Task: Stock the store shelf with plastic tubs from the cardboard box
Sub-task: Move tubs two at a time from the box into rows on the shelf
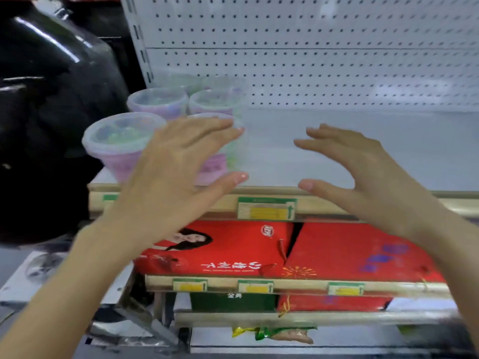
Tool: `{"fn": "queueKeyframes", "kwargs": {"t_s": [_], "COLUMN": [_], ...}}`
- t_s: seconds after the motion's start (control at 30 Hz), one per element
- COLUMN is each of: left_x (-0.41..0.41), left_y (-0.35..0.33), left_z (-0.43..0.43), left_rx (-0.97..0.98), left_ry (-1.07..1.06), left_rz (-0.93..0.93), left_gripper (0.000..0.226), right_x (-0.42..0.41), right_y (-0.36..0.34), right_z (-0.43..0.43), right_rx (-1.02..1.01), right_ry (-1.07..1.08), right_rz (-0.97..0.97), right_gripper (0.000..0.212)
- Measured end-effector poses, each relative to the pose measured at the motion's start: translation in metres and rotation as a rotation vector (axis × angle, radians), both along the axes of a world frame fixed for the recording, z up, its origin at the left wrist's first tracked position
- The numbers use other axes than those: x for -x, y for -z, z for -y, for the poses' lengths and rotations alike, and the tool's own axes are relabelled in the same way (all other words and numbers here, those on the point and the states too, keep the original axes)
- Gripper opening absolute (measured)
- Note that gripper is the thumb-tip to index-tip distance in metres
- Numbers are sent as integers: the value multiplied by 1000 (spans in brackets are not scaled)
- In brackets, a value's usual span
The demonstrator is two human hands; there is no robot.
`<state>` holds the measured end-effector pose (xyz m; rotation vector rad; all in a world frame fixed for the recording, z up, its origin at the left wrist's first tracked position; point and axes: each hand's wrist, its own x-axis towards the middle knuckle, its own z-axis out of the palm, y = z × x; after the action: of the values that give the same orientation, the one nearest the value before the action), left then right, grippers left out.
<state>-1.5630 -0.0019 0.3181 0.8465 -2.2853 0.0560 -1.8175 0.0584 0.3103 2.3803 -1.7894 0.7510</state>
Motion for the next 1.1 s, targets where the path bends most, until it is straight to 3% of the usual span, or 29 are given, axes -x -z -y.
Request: {"fn": "queueKeyframes", "kwargs": {"t_s": [0.3, 0.57, 0.73, 0.9, 1.1], "left_x": [177, 308, 369, 420, 494], "left_y": [72, 159, 212, 248, 284], "left_z": [-95, -216, -287, -338, -362], "left_rx": [-150, -284, -397, -487, -580], "left_ry": [157, 320, 439, 557, 631], "left_rz": [96, 172, 330, 396, 469], "left_gripper": [52, 44, 51, 50, 51], "right_x": [110, 211, 233, 242, 274], "right_y": [70, 143, 198, 246, 276], "right_z": [-154, -341, -433, -472, -480], "right_rx": [74, -177, -346, -447, -428], "right_ry": [436, 865, 1084, 1230, 1373], "right_rz": [-161, -122, -61, 76, 232], "right_gripper": [51, 58, 60, 50, 52]}}
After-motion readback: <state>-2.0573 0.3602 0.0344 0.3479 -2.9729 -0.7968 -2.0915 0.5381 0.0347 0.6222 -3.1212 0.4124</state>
